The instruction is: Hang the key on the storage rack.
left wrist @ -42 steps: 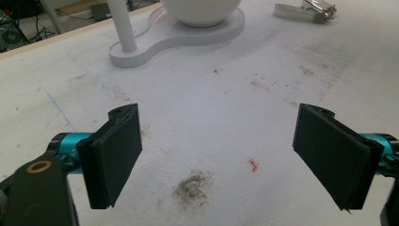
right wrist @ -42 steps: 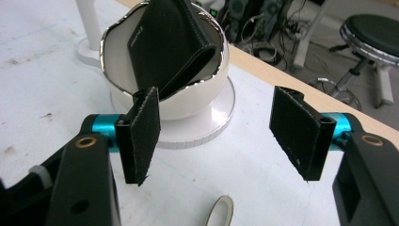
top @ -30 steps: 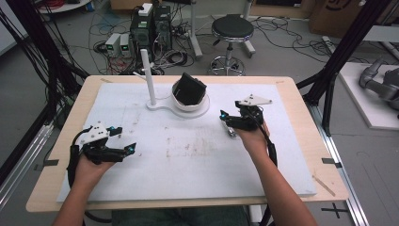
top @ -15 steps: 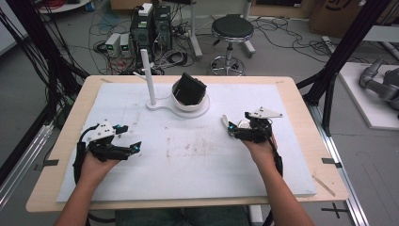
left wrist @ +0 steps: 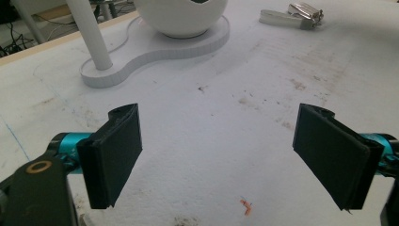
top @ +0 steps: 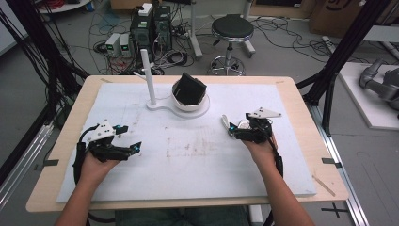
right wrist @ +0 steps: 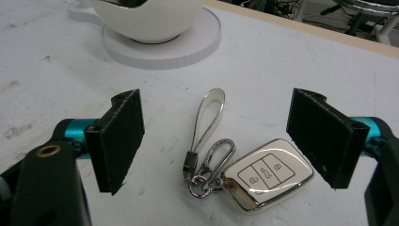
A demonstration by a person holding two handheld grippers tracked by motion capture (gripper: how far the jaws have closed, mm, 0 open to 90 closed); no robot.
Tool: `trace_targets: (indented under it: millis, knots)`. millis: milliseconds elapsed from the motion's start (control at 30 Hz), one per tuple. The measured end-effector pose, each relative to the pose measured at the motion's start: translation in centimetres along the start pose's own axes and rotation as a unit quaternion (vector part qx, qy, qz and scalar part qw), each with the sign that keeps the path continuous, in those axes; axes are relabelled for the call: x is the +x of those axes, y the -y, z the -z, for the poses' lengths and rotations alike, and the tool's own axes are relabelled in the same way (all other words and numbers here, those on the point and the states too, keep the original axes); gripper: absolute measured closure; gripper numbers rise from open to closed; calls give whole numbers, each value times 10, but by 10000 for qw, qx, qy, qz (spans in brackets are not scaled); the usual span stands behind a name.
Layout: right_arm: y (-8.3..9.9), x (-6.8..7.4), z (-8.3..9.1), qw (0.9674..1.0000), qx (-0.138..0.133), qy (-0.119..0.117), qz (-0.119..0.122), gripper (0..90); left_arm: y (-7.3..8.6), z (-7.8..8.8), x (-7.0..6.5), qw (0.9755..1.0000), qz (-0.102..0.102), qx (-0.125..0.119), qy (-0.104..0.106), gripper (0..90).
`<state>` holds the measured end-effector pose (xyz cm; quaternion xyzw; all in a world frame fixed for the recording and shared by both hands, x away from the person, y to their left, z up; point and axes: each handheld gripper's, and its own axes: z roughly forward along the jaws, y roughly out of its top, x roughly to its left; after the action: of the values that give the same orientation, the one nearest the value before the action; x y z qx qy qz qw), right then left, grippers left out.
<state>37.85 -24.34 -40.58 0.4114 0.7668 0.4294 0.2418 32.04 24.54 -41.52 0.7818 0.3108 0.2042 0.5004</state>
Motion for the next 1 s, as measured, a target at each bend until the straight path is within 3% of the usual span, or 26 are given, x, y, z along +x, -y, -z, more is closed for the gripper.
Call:
trace_targets:
  millis: [200,667,800,1000]
  knots:
    - [1,0,-4,9999,101,43,58,199,3,5,1,10000,13,-1,-37,161]
    - [8,8,-25,9978,588,-241,186,204,2,5,-1,10000,-46,43,-46,161]
    - [11,9,-33,9955,849,-348,220,271,3,6,0,10000,-14,36,-49,161]
    - [12,10,-39,9940,973,-358,342,333,4,9,0,10000,-2,30,-76,161]
